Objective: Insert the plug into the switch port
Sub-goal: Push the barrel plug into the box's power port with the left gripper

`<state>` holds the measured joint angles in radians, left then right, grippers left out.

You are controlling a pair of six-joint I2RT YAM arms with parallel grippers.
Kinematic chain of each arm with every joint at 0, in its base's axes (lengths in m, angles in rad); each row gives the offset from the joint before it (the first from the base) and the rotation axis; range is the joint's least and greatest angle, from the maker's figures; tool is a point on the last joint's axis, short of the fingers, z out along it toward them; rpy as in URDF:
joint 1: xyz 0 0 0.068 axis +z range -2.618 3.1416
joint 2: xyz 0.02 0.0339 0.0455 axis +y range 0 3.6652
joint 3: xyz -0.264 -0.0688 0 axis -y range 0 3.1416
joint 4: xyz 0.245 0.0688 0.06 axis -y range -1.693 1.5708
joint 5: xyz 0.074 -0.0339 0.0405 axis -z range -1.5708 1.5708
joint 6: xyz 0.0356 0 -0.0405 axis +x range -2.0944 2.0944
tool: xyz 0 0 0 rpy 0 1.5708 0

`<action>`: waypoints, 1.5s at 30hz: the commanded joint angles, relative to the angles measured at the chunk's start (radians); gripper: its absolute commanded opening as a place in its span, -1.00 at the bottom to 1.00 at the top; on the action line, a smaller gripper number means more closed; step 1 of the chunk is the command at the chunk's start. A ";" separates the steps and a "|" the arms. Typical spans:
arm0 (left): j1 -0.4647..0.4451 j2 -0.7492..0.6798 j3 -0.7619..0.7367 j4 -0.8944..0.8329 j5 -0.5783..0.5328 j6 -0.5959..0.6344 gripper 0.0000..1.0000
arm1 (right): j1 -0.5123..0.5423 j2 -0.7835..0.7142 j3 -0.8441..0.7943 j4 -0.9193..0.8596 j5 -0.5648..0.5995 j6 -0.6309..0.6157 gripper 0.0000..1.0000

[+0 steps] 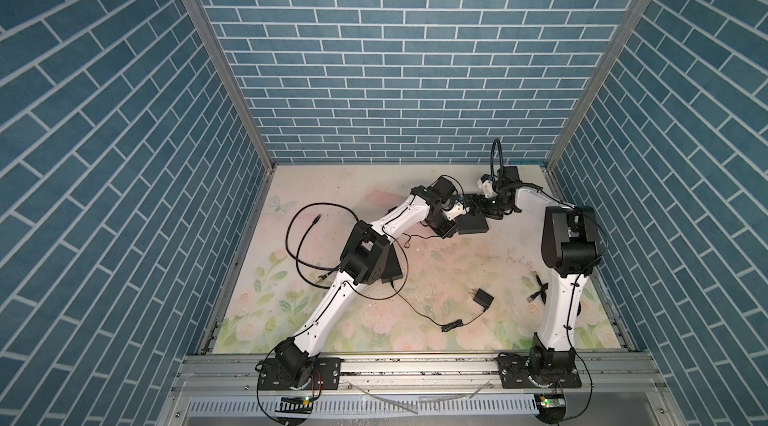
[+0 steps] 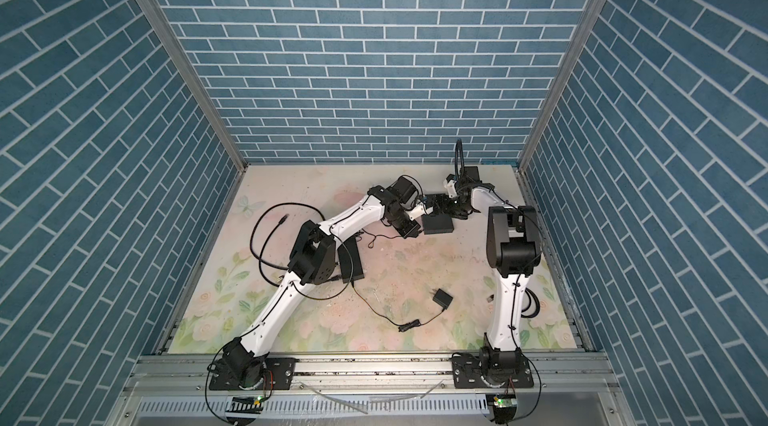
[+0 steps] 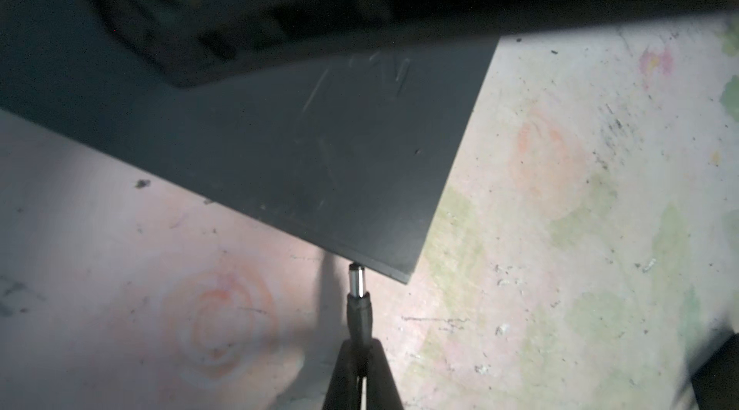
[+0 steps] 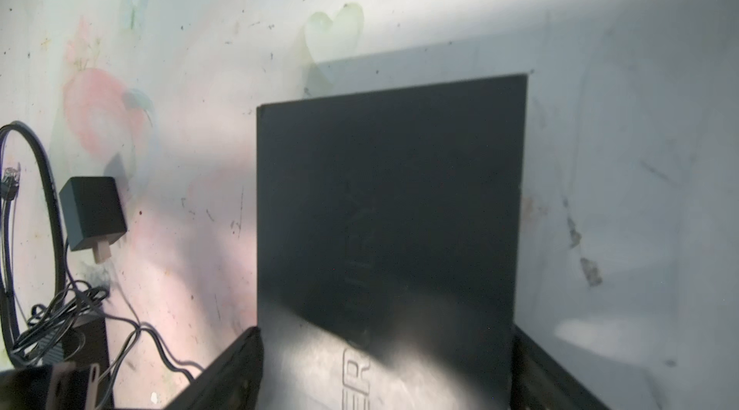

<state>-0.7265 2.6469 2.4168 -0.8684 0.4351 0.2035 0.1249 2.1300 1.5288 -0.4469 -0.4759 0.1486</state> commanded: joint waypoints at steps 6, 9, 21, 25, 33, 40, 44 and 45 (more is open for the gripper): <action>-0.007 -0.008 -0.011 -0.040 -0.107 0.100 -0.95 | 0.057 -0.004 -0.068 -0.155 -0.073 -0.077 0.75; 0.011 -0.008 -0.012 -0.053 -0.095 0.147 -0.95 | 0.058 0.004 -0.062 -0.164 -0.080 -0.090 0.73; 0.003 -0.008 -0.039 -0.048 -0.069 0.212 -0.95 | 0.070 0.017 -0.055 -0.180 -0.135 -0.114 0.70; 0.004 -0.015 -0.047 -0.037 -0.082 0.263 -0.95 | 0.078 0.020 -0.041 -0.214 -0.162 -0.151 0.68; 0.007 -0.020 -0.044 -0.023 -0.106 0.333 -0.95 | 0.095 0.017 -0.040 -0.225 -0.173 -0.176 0.68; 0.006 -0.041 -0.072 -0.046 -0.143 0.406 -0.95 | 0.107 0.017 -0.028 -0.227 -0.133 -0.179 0.67; 0.009 -0.070 -0.111 -0.018 -0.135 0.432 -0.95 | 0.108 0.015 -0.021 -0.223 -0.129 -0.180 0.67; 0.010 -0.073 -0.118 -0.014 -0.137 0.445 -0.95 | 0.110 0.015 -0.020 -0.222 -0.131 -0.179 0.67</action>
<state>-0.6979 2.5835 2.3322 -0.9005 0.3038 0.5922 0.1696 2.1109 1.5131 -0.5598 -0.5461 -0.0071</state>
